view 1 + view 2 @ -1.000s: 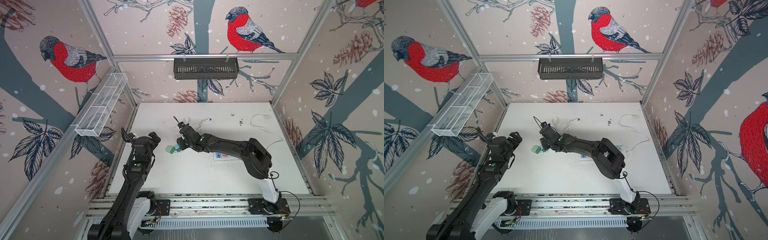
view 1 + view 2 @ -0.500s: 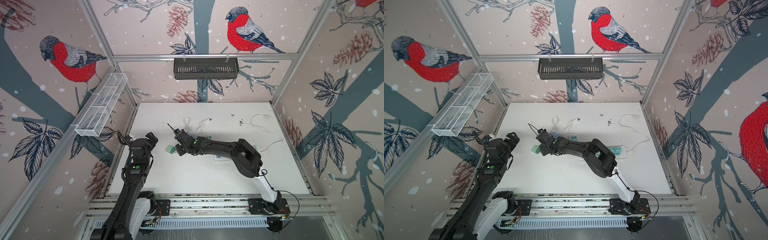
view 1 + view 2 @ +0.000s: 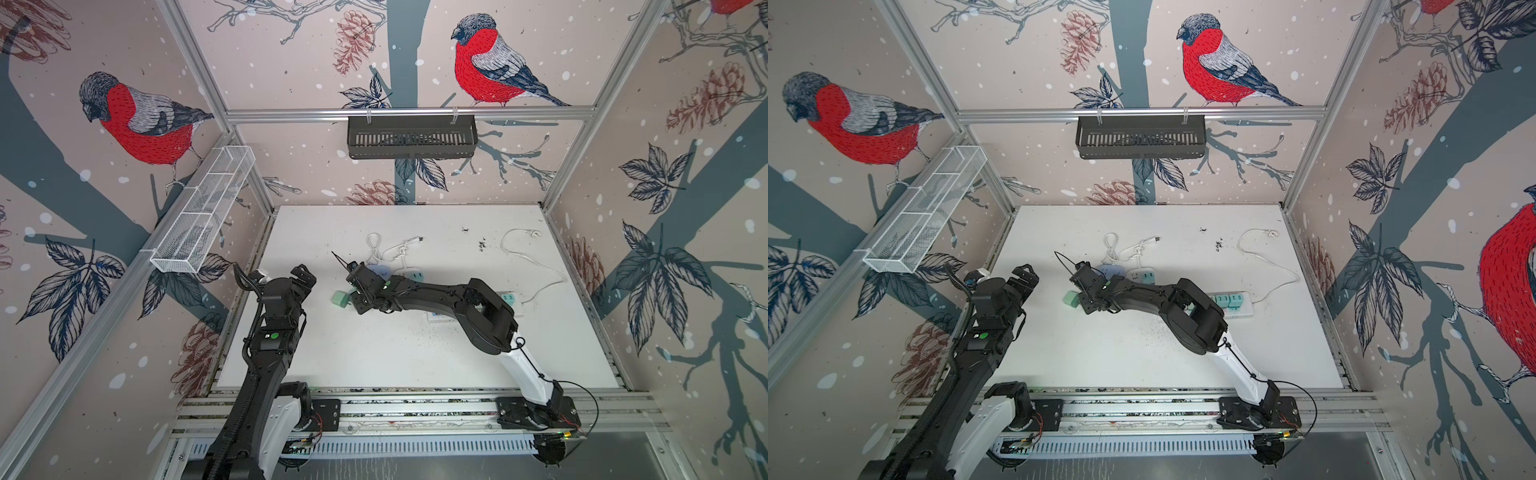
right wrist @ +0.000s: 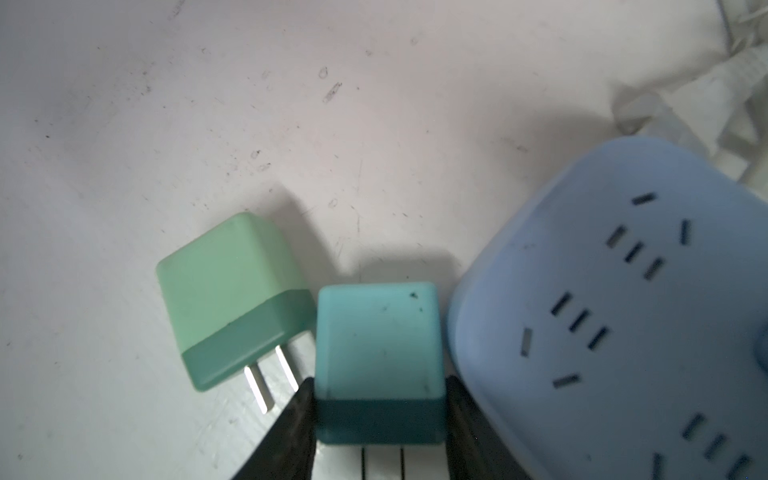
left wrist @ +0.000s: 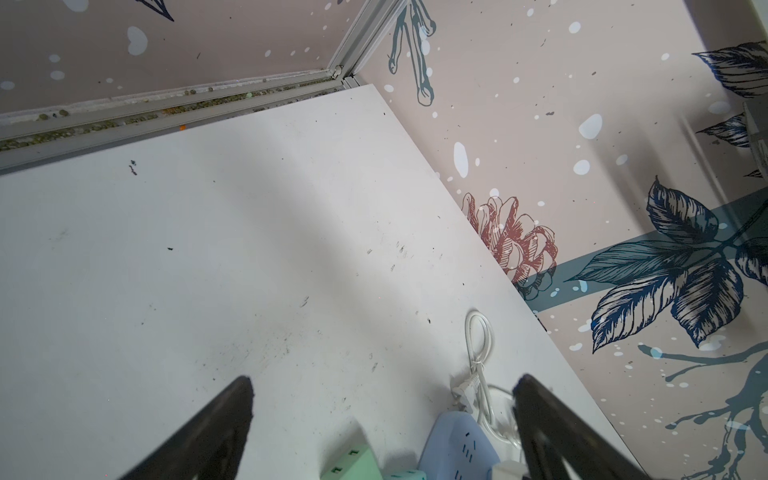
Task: Insert the plug
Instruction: 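Close the right gripper on the teal adapter and lift it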
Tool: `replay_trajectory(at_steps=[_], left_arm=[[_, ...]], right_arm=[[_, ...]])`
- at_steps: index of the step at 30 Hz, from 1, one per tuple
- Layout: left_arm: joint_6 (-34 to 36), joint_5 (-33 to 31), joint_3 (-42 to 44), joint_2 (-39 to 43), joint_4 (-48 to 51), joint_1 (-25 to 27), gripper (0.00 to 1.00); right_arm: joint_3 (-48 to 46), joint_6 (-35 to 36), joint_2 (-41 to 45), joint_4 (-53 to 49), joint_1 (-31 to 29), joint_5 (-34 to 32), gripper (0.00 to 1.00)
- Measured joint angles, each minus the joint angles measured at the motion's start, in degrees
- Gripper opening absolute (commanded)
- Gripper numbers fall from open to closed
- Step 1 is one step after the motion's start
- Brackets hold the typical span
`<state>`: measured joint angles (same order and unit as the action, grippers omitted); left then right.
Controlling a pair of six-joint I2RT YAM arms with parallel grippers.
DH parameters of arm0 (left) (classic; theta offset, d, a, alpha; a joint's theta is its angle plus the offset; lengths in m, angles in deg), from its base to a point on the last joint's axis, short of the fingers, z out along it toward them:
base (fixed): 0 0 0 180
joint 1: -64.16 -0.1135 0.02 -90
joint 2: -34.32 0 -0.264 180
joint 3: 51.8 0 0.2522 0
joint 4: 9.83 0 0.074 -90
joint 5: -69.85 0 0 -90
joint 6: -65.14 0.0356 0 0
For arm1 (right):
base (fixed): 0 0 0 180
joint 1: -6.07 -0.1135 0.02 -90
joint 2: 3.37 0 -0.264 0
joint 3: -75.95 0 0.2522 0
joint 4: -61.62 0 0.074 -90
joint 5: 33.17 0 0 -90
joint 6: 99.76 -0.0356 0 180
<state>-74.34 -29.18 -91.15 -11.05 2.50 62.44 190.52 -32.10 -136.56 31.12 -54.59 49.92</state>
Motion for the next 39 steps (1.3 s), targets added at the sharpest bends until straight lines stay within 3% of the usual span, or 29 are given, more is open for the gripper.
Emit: replay_trajectory(at_steps=[12, 25, 33, 39], left_arm=[[0.0, 0.3, 0.0, -0.1, -1.0, 0.0, 0.97], [0.0, 1.3, 0.0, 0.0, -1.3, -0.1, 0.97], [2.0, 4.8, 1.3, 3.2, -4.8, -0.1, 0.97], [5.2, 14.7, 3.7, 4.9, -13.4, 0.0, 0.98]], right_arm=[[5.6, 1.2, -4.2, -1.3, 0.0, -2.8, 0.55], [5.6, 1.3, -4.0, -1.4, -0.1, -3.3, 0.28], [-6.5, 1.5, 9.1, -0.3, -0.4, -2.5, 0.21], [-20.7, 3.0, 26.7, 6.5, 0.0, -5.9, 0.21]])
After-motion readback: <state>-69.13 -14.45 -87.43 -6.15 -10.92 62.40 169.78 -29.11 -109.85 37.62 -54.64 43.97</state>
